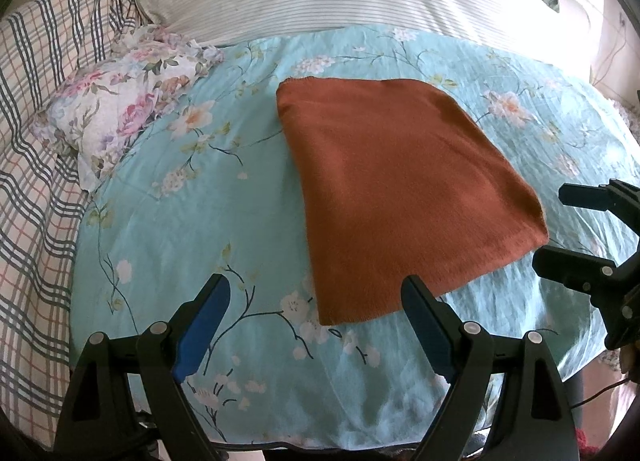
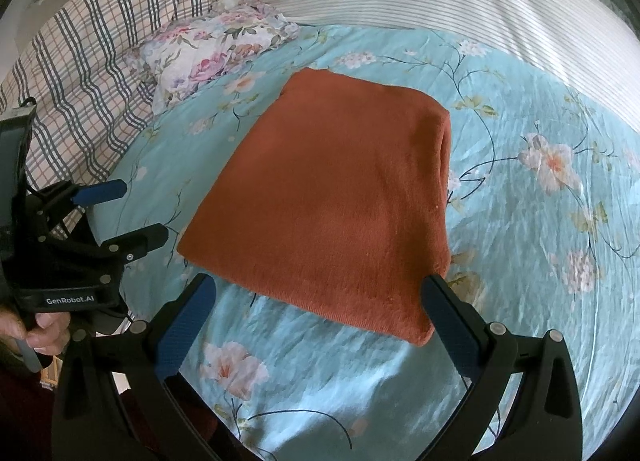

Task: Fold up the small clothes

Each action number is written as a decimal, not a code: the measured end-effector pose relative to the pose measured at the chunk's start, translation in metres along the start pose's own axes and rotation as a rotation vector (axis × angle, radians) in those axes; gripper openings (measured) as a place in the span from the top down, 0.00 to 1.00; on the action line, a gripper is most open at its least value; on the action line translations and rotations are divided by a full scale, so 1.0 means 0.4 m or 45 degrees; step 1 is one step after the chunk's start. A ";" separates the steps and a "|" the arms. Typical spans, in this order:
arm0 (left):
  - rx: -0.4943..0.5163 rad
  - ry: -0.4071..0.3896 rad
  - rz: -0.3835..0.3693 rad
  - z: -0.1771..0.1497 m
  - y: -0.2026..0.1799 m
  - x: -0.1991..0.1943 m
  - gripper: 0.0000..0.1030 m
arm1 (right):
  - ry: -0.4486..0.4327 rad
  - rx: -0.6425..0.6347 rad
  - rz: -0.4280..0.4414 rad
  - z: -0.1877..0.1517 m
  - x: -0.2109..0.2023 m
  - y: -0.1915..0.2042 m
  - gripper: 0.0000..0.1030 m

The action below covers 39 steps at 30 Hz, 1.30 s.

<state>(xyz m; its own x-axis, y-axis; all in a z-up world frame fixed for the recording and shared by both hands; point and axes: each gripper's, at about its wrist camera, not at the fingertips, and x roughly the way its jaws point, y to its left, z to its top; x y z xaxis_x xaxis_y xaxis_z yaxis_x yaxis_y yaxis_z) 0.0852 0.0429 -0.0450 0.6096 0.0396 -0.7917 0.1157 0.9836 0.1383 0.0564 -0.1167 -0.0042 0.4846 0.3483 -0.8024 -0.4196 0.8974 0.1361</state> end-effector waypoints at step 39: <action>-0.022 -0.064 0.042 0.063 0.001 0.029 0.14 | -0.004 0.048 -0.016 0.047 0.054 -0.055 0.01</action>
<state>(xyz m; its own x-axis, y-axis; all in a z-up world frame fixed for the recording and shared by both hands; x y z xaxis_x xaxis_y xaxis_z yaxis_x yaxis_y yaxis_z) 0.1121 0.0395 -0.0393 0.6513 0.0640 -0.7561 0.0815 0.9848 0.1536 0.0908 -0.1238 -0.0137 0.4920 0.3379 -0.8023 -0.3841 0.9113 0.1483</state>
